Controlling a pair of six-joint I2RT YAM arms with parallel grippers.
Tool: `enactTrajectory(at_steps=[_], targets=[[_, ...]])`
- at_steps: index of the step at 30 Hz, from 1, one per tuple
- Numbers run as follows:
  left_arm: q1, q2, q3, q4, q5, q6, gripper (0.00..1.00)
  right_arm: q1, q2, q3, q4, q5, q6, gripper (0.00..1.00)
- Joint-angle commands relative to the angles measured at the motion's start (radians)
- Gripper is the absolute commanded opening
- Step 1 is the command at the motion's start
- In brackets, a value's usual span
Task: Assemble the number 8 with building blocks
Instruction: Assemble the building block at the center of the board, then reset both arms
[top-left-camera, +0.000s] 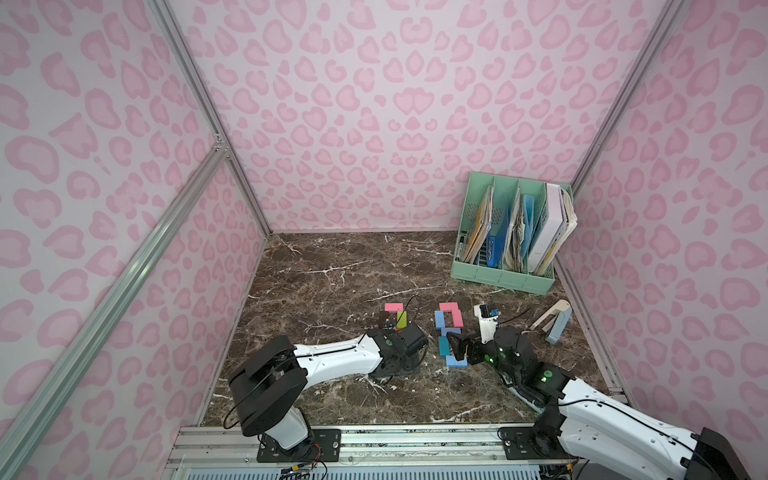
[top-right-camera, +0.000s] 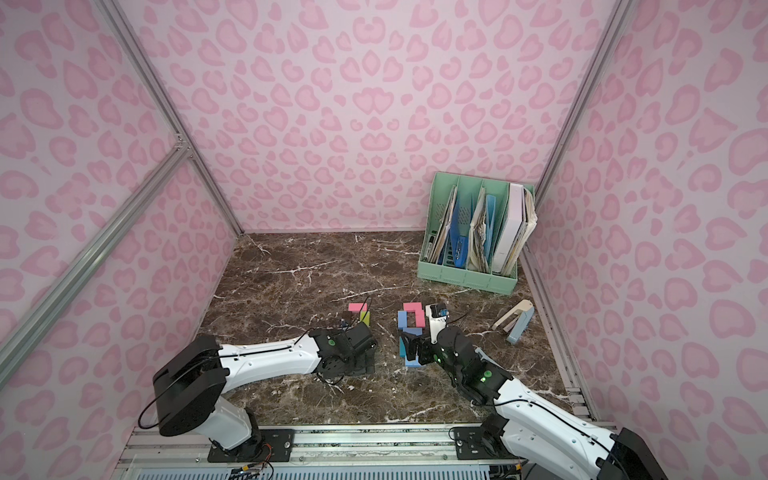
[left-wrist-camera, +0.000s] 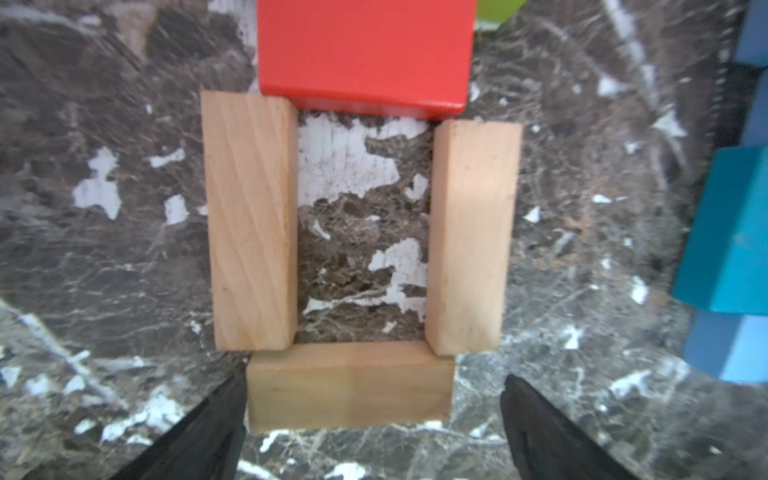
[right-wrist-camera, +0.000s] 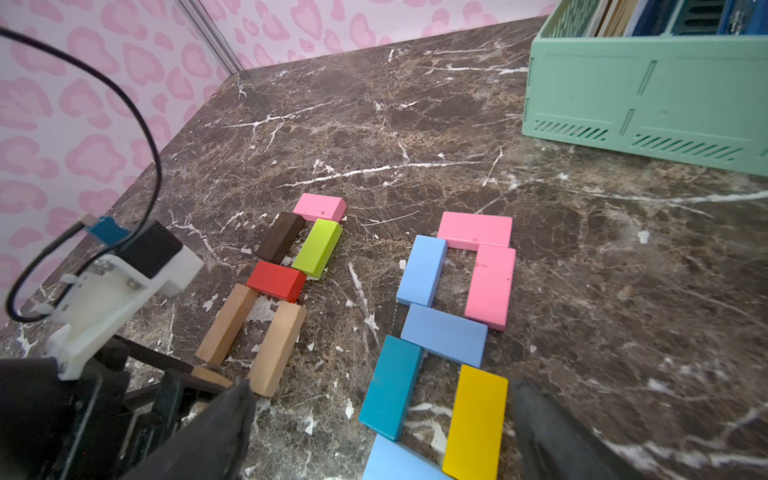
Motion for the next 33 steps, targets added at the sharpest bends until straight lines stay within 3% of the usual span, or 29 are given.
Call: enactTrajectory(at_steps=[1,9,16,25,29,33], targets=[[0.001,-0.059,0.012,-0.060,-0.040,-0.008,0.98,0.001,0.001,0.017,0.001,-0.004,-0.015,0.98],[0.044,-0.222,0.029,-0.168,-0.140,0.046,0.98,-0.002,0.062,0.056,0.007,-0.031,-0.017,0.98],[0.163,-0.329,0.033,-0.224,-0.223,0.172,0.99,-0.019,0.130,0.119,0.002,-0.050,-0.036,0.99],[0.355,-0.451,0.067,-0.131,-0.442,0.434,0.98,-0.252,0.276,0.285,-0.036,-0.142,-0.155,0.99],[0.471,-0.484,0.039,-0.044,-0.495,0.474,0.85,-0.378,0.266,0.296,-0.015,-0.138,-0.212,0.99],[0.589,-0.491,-0.016,0.059,-0.489,0.486,0.77,-0.522,0.213,0.205,0.083,-0.075,-0.229,0.99]])
